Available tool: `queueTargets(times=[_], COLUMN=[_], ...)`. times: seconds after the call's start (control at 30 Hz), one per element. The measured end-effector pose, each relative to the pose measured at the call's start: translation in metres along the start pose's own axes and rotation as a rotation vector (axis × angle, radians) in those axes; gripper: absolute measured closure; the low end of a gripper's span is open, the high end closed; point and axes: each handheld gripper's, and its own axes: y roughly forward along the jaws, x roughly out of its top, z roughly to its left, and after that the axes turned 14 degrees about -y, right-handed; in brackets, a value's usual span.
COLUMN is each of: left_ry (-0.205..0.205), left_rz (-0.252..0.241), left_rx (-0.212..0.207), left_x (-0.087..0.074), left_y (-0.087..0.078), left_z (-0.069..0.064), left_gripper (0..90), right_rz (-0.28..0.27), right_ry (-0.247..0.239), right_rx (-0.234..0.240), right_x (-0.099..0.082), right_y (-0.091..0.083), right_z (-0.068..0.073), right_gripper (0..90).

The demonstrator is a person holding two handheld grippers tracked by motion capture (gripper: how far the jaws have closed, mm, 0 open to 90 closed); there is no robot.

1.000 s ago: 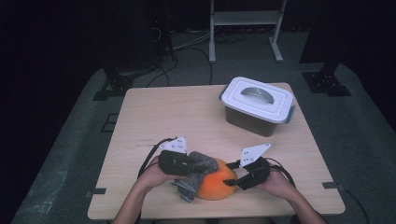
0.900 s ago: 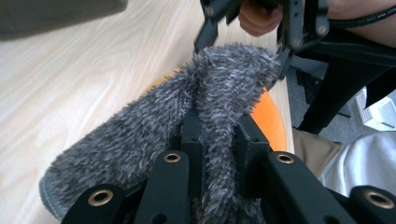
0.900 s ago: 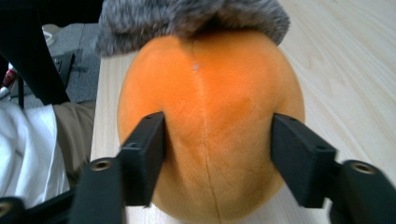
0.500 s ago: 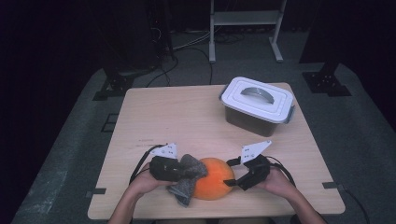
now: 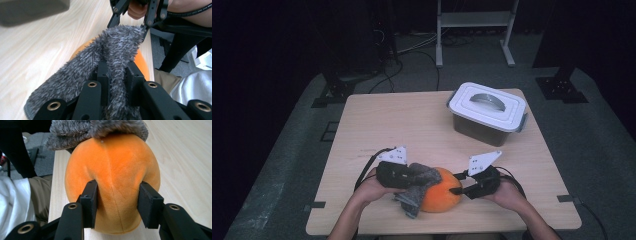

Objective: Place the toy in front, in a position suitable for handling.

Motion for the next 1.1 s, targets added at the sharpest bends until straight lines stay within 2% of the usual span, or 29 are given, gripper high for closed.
queueTargets(times=[0.07, 0.17, 0.27, 0.5, 0.57, 0.73, 0.77, 0.87, 0.93, 1.1], left_ry=[0.009, 0.009, 0.001, -0.038, -0.042, -0.049, -0.048, -0.05, -0.039, 0.01], left_rz=[-0.004, -0.008, 0.027, 0.016, 0.017, 0.017, 0.019, 0.016, 0.014, 0.013], left_rx=[0.003, -0.001, 0.022, 0.026, 0.027, 0.024, 0.024, 0.023, 0.027, 0.035], left_x=[0.005, 0.006, 0.001, -0.014, -0.016, -0.019, -0.019, -0.016, -0.012, 0.003], left_y=[0.001, 0.003, 0.009, 0.005, 0.003, 0.003, 0.003, 0.002, -0.001, -0.006], left_z=[-0.002, -0.002, 0.0, 0.007, 0.009, 0.01, 0.01, 0.01, 0.008, -0.003], left_gripper=[76.6, 76.6, 76.7, 76.8, 76.7, 76.7, 76.7, 76.7, 76.7, 76.7], right_rz=[0.002, -0.01, -0.002, -0.021, -0.006, 0.002, 0.0, -0.01, -0.004, -0.005], right_ry=[-0.018, -0.015, -0.004, 0.049, 0.05, 0.09, 0.097, 0.105, 0.075, 0.028], right_rx=[-0.015, -0.023, -0.021, -0.022, -0.035, 0.0, 0.009, 0.037, 0.021, 0.004], right_x=[0.003, 0.002, 0.0, -0.004, -0.007, -0.013, -0.014, -0.015, -0.011, -0.002], right_y=[-0.002, -0.006, -0.005, -0.008, -0.008, -0.001, -0.001, 0.001, -0.002, -0.004], right_z=[0.001, 0.0, 0.0, -0.004, -0.005, -0.009, -0.01, -0.01, -0.008, -0.005], right_gripper=[54.0, 54.0, 53.0, 33.1, 30.1, 27.1, 27.7, 41.3, 49.3, 54.7])
